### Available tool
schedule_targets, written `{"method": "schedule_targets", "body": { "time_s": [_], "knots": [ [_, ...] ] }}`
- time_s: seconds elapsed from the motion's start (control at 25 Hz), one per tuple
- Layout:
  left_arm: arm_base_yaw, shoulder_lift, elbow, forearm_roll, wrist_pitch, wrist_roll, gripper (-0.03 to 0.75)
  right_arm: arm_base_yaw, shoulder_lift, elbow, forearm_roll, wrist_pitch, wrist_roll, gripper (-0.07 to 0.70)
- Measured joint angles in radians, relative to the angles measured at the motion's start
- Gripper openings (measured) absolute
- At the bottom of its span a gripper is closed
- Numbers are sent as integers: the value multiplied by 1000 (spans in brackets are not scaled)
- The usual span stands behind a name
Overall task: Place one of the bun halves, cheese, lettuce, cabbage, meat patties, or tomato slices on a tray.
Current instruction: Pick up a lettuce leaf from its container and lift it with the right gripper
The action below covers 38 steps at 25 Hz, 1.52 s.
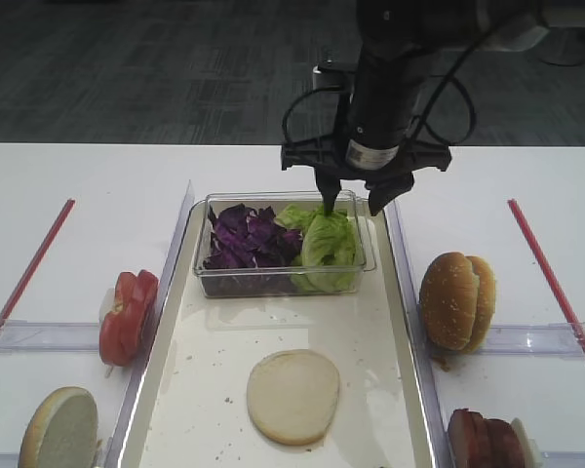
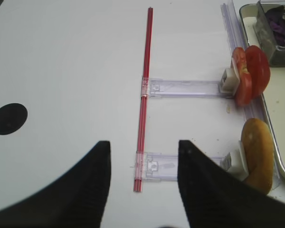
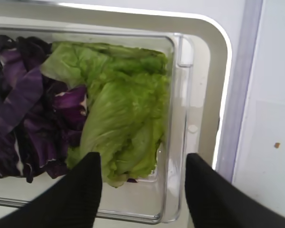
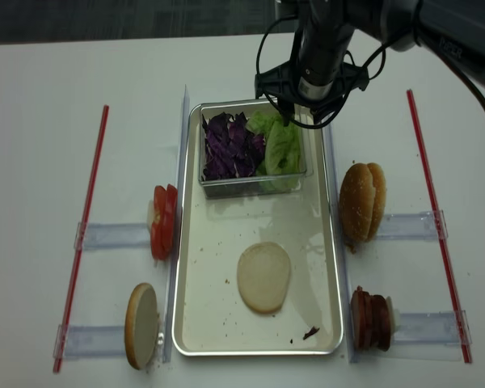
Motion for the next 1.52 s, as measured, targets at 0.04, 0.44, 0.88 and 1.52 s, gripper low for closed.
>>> {"method": "schedule_targets", "body": {
  "time_s": [0.04,0.44,0.88,1.52],
  "knots": [
    [0,0,0,0,0,0,302,8,4,-2,0,0,2,426],
    [0,0,0,0,0,0,302,59,53,-25,2,3,29,426],
    [0,0,0,0,0,0,302,68,104,-80,3,30,45,426],
    [-1,0,0,0,0,0,302,68,151,-82,27,13,53,426]
  ]
}}
